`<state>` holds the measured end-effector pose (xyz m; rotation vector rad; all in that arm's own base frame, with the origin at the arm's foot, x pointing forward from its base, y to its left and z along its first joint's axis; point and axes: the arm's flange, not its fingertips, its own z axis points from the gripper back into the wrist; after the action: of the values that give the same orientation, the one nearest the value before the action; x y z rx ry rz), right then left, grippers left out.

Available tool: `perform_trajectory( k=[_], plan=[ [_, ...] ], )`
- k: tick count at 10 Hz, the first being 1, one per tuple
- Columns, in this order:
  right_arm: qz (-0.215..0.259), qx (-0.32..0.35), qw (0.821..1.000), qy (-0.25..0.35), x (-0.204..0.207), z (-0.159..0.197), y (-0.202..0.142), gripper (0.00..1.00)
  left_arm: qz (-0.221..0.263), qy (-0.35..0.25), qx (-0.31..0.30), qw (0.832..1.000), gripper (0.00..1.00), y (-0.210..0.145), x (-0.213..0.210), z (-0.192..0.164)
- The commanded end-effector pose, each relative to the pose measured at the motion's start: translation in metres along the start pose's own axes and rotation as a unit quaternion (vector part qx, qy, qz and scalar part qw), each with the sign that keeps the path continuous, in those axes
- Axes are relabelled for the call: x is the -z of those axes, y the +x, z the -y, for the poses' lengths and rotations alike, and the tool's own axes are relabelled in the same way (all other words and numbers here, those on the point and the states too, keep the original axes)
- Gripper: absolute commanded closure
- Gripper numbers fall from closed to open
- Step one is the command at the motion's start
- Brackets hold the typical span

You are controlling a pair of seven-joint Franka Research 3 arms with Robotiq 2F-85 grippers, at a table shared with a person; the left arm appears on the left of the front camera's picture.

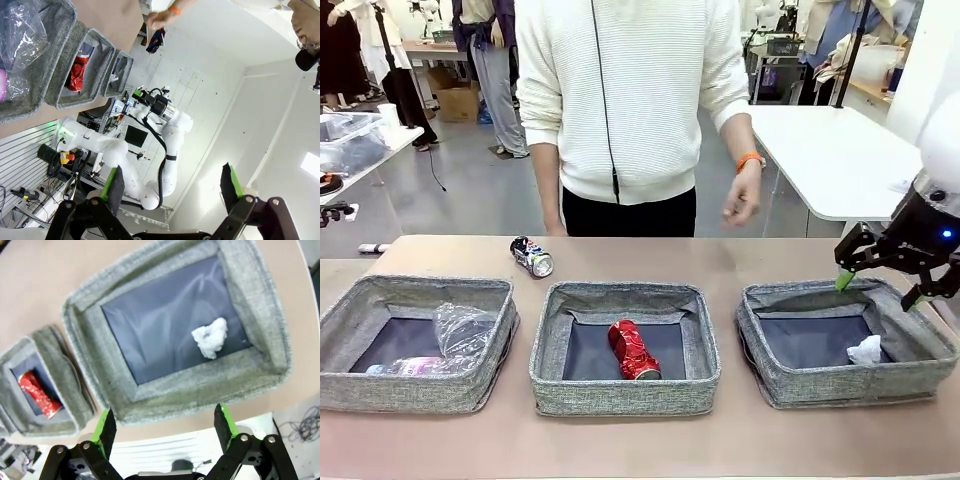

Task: Sort the waste into the appropriate baskets.
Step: Place the picked waste into the Fabric basket indicated by the person.

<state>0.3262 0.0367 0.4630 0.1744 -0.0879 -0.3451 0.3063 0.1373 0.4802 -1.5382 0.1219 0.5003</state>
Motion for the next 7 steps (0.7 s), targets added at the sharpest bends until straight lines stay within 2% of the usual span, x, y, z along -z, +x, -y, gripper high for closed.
perform_trajectory(
  k=[1,2,3,4,5,6,7],
  plan=[
    [0.003,0.006,1.0,0.017,-0.001,-0.005,-0.002,0.0,0.001,0.001,0.002,1.0,0.0,-0.002,-0.001,0.0],
    [0.002,-0.004,0.999,0.045,-0.01,-0.01,-0.004,0.0,0.001,0.001,0.002,1.0,0.0,-0.002,-0.001,0.0],
    [-0.039,-0.087,0.983,0.158,-0.034,-0.028,-0.012,0.0,0.001,0.001,0.002,1.0,0.0,-0.002,-0.001,0.0],
    [-0.071,-0.192,0.92,0.333,-0.072,-0.045,-0.022,0.0,0.001,0.001,0.002,1.0,0.0,-0.002,-0.001,0.0],
    [-0.083,-0.23,0.862,0.444,-0.094,-0.05,-0.024,0.0,0.001,0.001,0.002,1.0,0.0,-0.002,-0.001,0.0],
    [-0.105,-0.245,0.817,0.511,-0.102,-0.046,-0.021,0.0,0.001,0.001,0.002,1.0,0.0,-0.002,-0.001,0.0],
    [-0.133,-0.226,0.802,0.537,-0.098,-0.035,-0.015,0.0,0.001,0.001,0.002,1.0,0.0,-0.002,-0.001,0.0]
  ],
)
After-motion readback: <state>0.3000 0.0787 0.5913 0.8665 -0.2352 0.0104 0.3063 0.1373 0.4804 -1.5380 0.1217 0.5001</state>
